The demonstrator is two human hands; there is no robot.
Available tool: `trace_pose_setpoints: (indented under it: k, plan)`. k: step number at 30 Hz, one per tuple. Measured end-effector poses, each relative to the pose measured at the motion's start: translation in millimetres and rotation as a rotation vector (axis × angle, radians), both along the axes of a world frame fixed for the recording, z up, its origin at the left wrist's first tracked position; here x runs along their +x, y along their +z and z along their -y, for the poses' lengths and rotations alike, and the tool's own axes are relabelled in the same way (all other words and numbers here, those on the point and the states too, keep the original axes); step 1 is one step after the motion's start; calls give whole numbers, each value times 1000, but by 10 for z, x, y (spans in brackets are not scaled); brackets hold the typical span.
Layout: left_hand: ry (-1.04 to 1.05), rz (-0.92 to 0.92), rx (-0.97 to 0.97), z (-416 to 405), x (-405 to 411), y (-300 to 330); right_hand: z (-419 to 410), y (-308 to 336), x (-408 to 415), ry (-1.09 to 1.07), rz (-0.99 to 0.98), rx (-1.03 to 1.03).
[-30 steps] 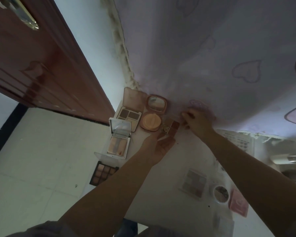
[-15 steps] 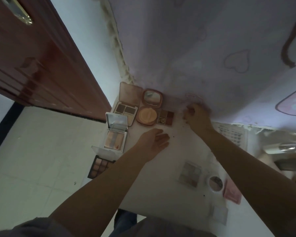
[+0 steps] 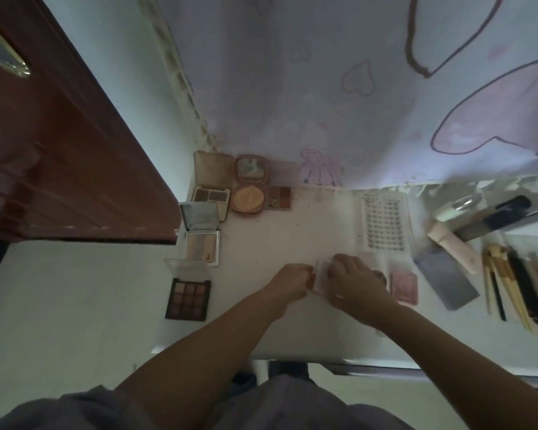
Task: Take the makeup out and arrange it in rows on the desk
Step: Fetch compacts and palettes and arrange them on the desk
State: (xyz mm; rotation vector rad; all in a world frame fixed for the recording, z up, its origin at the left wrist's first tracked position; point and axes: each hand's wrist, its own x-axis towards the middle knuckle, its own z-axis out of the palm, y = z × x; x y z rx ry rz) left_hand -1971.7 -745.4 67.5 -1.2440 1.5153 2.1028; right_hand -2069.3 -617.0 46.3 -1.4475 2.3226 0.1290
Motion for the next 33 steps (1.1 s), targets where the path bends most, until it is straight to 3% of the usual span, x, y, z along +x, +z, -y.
trace_pose_setpoints:
  k: [2, 4, 6, 8, 13, 18, 22, 27, 33]
  plan:
    - [103, -16, 74, 65, 123, 4, 49, 75, 82, -128, 176, -157]
    - [151, -43, 264, 137, 274, 8, 118, 195, 184, -230, 339, -343]
    - [152, -127, 495, 194, 416, 45, 221, 311, 255, -184, 365, -440]
    - [171, -222, 602, 248, 508, 103, 337, 402, 290, -141, 370, -449]
    - [313, -342, 658, 350, 589, 202, 572, 547, 265, -130, 461, -458]
    - [471, -386, 772, 444, 655, 180, 803, 700, 63, -159, 704, -387]
    - [568, -378, 826, 423, 674, 88, 1009, 721, -204, -348, 940, -398]
    - [843, -287, 748, 471, 623, -57, 1287, 508, -364, -134, 452, -345]
    - [1135, -177, 593, 587, 567, -101, 1808, 284, -253, -33, 335, -440]
